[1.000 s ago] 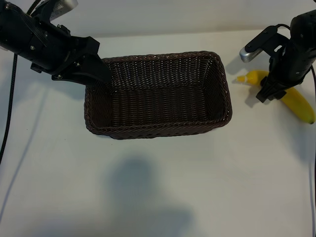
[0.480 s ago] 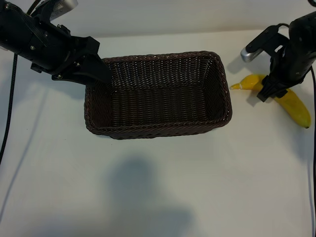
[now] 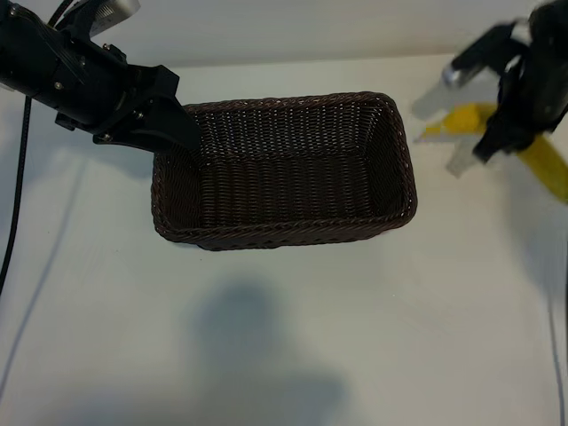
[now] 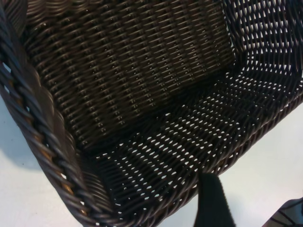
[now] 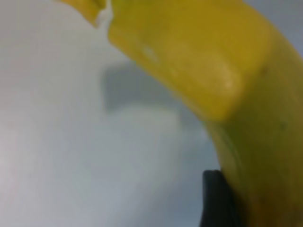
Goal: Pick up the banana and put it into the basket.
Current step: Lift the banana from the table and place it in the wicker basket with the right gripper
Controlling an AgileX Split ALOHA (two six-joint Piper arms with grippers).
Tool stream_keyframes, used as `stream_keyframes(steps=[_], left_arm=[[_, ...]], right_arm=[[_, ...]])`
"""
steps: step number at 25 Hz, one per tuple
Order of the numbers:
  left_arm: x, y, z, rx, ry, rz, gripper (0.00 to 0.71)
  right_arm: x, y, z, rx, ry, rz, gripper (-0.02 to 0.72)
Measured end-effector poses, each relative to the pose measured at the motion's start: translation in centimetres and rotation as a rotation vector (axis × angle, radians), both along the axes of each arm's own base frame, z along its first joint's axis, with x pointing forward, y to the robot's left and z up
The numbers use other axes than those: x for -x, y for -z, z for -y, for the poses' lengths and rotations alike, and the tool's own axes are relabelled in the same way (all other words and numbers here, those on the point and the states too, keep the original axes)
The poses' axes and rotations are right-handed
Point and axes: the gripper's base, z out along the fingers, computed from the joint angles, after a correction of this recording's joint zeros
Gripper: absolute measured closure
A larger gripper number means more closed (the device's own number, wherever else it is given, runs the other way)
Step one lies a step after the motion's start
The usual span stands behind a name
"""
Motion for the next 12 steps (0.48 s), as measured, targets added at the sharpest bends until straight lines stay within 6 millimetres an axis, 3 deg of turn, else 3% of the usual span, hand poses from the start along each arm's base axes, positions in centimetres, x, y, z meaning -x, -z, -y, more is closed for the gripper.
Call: stream_keyframes(steps=[4, 7, 9, 12], left_arm=[[-0.1, 0.0, 0.0, 0.000, -0.003, 0.005, 0.231], [-0.1, 0.0, 0.0, 0.001, -0.002, 0.005, 0.231], [-0.1, 0.0, 0.0, 0.001, -0.002, 0.006, 0.231], [-0.1, 0.0, 0.0, 0.001, -0.002, 0.006, 0.231]], right_arm=[[0.7, -4.9, -0.3, -0.064, 0.056, -0.006, 0.278], [1.3, -6.5, -1.4, -0.177, 0.094, -0.075, 0.278], [1.7, -7.2, -3.0, -0.245, 0.073, -0.111, 0.278], [2.5, -8.5, -7.1, -0.330, -0.012, -0.116, 0.278]])
